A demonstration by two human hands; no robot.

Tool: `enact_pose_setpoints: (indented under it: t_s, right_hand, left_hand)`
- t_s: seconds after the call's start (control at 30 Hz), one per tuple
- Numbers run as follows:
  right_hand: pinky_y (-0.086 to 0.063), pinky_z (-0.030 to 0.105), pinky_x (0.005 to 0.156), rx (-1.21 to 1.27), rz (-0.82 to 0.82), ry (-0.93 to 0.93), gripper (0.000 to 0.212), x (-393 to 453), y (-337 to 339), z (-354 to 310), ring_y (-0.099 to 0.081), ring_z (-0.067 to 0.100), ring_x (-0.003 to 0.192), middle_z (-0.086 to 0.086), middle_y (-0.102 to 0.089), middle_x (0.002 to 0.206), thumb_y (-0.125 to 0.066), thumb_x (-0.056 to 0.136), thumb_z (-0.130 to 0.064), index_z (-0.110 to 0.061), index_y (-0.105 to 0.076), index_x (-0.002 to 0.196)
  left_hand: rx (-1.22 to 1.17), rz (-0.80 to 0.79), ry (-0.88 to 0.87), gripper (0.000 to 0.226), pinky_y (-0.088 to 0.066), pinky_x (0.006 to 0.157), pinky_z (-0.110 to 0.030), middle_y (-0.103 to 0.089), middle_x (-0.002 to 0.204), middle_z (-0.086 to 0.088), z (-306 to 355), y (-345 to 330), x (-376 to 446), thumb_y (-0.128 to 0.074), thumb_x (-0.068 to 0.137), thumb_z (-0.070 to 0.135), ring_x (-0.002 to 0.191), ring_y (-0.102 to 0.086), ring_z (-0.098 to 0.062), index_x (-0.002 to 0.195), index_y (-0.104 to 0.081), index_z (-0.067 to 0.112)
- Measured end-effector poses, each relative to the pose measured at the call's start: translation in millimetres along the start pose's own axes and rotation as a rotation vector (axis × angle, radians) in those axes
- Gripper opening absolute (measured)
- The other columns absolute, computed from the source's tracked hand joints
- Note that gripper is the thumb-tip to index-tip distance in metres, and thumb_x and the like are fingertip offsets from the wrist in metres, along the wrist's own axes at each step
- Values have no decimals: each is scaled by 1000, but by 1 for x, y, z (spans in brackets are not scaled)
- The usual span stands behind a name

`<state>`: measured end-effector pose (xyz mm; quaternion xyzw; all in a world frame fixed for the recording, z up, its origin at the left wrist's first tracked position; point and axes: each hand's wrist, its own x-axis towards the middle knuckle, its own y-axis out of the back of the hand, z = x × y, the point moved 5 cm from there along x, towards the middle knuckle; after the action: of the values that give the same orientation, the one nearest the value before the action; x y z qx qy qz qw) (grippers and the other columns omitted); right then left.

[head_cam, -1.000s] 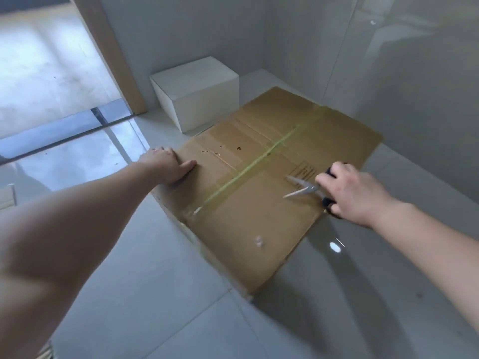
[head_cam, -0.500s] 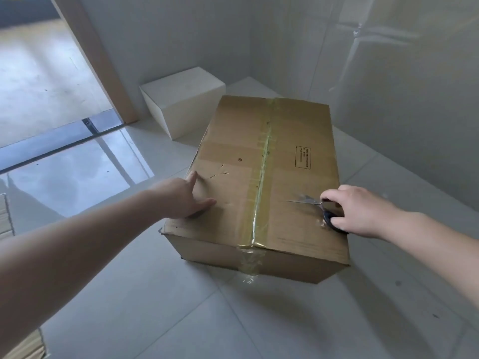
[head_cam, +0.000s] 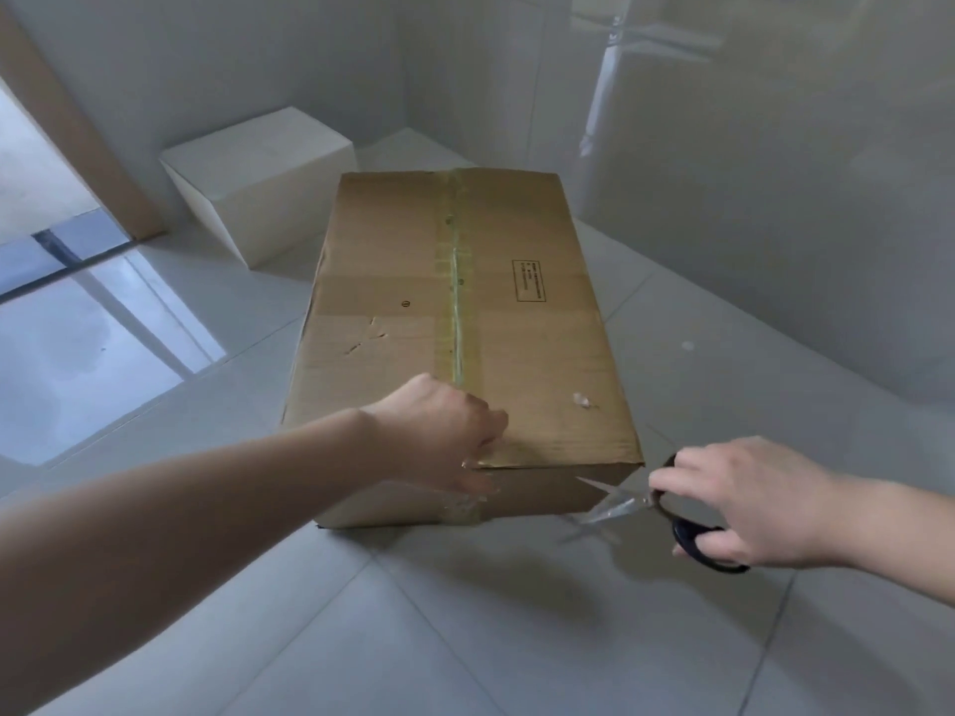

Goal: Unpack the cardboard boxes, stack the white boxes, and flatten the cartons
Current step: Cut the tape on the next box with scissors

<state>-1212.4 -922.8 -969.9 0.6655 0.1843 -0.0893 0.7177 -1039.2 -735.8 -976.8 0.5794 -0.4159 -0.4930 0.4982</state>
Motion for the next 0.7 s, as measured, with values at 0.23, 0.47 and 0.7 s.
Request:
enact_pose_setpoints:
  t_s: [0.23, 0.47, 0.7]
  right_hand:
    - [-39, 28, 71, 4, 5, -51, 49, 0, -23, 6, -54, 14, 96, -11, -51, 106, -44, 80, -64, -36, -44, 120]
    - [-43, 28, 68, 27, 122, -66, 45, 2, -19, 12, -56, 15, 91, -11, -52, 102, -45, 79, -62, -38, -45, 117]
    - [-41, 29, 64, -17, 108, -36, 45, -9, -26, 12, -58, 17, 88, -9, -53, 101, -38, 81, -60, -35, -47, 118]
  left_hand:
    - [-29, 11, -14, 34, -38, 56, -27, -51, 75, 6, 15, -11, 26, -48, 87, 55, 64, -52, -21, 79, -43, 22]
    - [-32, 184, -235, 33, -38, 47, -25, -55, 64, -4, 24, -3, 23, -50, 93, 34, 51, -47, -25, 73, -57, 9]
    - [-47, 296, -354, 28, -34, 35, -19, -49, 47, -2, 34, 6, 20, -68, 81, 11, 36, -45, -21, 57, -55, 7]
